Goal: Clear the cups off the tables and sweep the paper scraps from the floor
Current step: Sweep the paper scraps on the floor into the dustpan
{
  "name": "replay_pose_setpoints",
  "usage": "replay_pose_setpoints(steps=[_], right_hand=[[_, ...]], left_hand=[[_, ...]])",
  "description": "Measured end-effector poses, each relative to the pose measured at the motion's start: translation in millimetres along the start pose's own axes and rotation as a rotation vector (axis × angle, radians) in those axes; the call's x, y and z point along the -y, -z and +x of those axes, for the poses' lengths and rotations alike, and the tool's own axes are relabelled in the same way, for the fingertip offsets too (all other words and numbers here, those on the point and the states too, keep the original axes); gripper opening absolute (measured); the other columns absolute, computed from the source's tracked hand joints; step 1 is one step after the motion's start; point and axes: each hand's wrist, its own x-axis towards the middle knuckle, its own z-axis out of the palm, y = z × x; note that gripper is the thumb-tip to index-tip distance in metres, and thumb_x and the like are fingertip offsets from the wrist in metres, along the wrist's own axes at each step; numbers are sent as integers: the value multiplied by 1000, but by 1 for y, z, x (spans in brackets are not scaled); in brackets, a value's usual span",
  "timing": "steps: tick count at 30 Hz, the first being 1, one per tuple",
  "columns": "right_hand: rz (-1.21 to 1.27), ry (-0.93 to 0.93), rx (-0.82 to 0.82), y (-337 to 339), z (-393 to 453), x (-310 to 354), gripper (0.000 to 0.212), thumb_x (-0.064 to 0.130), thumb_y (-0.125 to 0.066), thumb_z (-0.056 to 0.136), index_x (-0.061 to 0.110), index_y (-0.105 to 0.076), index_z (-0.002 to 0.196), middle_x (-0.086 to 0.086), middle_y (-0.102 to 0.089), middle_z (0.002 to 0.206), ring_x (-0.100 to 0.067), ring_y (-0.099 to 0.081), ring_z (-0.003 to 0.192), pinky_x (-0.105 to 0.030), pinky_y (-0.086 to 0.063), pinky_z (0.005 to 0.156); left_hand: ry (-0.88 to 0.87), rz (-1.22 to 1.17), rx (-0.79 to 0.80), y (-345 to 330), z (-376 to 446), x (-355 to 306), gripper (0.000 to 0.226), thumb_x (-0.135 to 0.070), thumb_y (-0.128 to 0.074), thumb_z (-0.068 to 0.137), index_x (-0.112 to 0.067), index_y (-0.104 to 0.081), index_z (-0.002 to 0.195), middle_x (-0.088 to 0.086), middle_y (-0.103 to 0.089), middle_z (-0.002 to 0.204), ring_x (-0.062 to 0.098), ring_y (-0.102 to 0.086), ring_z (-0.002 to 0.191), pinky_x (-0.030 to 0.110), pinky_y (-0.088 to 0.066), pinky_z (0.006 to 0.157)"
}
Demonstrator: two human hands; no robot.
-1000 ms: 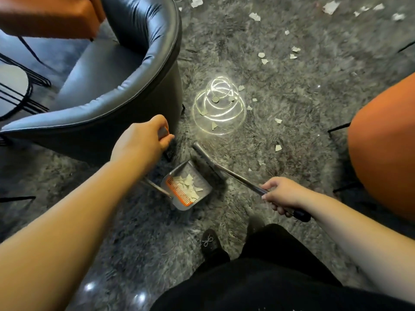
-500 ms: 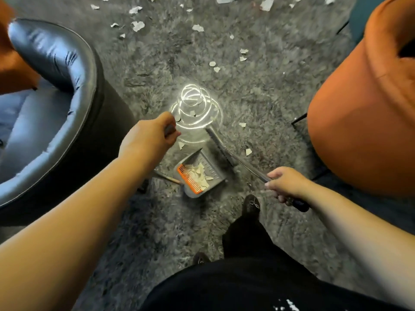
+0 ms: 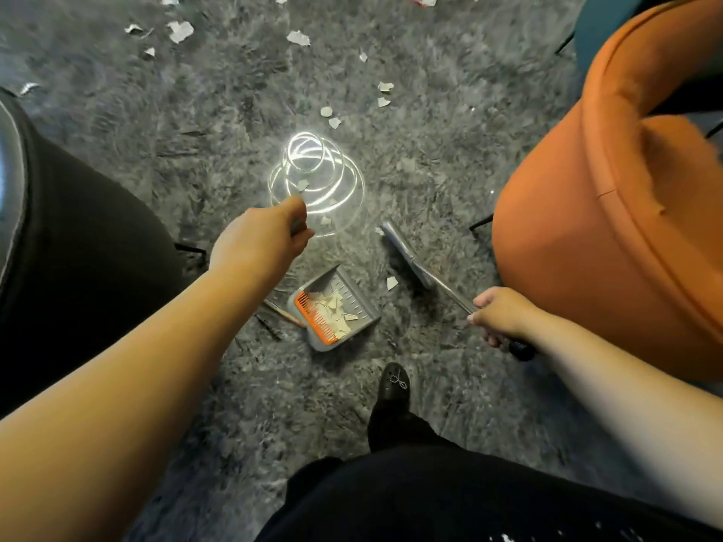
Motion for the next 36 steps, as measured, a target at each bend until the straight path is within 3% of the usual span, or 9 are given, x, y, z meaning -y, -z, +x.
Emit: replay_pose_setpoints(steps=[5,9,13,25,32,36], right_hand=[[-118,3,91,10,17,-1,5,6,-59,87,5,-56,91,-10,-56,47,-16,-55,34,-15,-36,34],[-57,-18,170,4,11,-1,19,9,-61,89,14,-51,104,-8,-55,56,-12,-52,32,-16,-35,34],[38,-17,245,6,3,8,38,9,-59,92,11,-46,128,-8,-57,61,-11,-48,32,-16,-34,34],[139,21,167,26,2,21,29,7,-60,92,10,-50,119,-10,-57,59,-12,-48,31,-16,-33,33],[108,27,53,48,43,42,33,4,-59,92,-2,-51,124,-11,-54,59,-14,-48,31,-22,-38,38],[65,21,8,67,71,62,41,4,-58,92,-8,-46,129,-14,-53,64,-17,-48,37,-17,-33,34]], left_hand=[[9,44,5,0,27,-11,20,-42,-58,93,-23,-51,97,4,-55,73,31,-52,65,34,-40,55],[14,59,-6,-2,37,-22,20,-42,-57,94,-24,-49,94,1,-51,67,29,-50,60,29,-32,50],[18,61,-10,-2,43,-26,20,-43,-57,94,-26,-48,92,0,-49,64,26,-46,55,26,-28,46],[45,8,-51,8,44,-8,22,-43,-60,92,-25,-49,92,-4,-50,62,31,-53,62,39,-50,57],[80,36,-28,1,50,-5,22,-42,-57,94,-22,-48,98,5,-57,73,33,-53,66,41,-49,60],[59,72,-37,1,63,0,22,-41,-57,94,-22,-47,98,6,-57,74,34,-53,66,41,-48,59]])
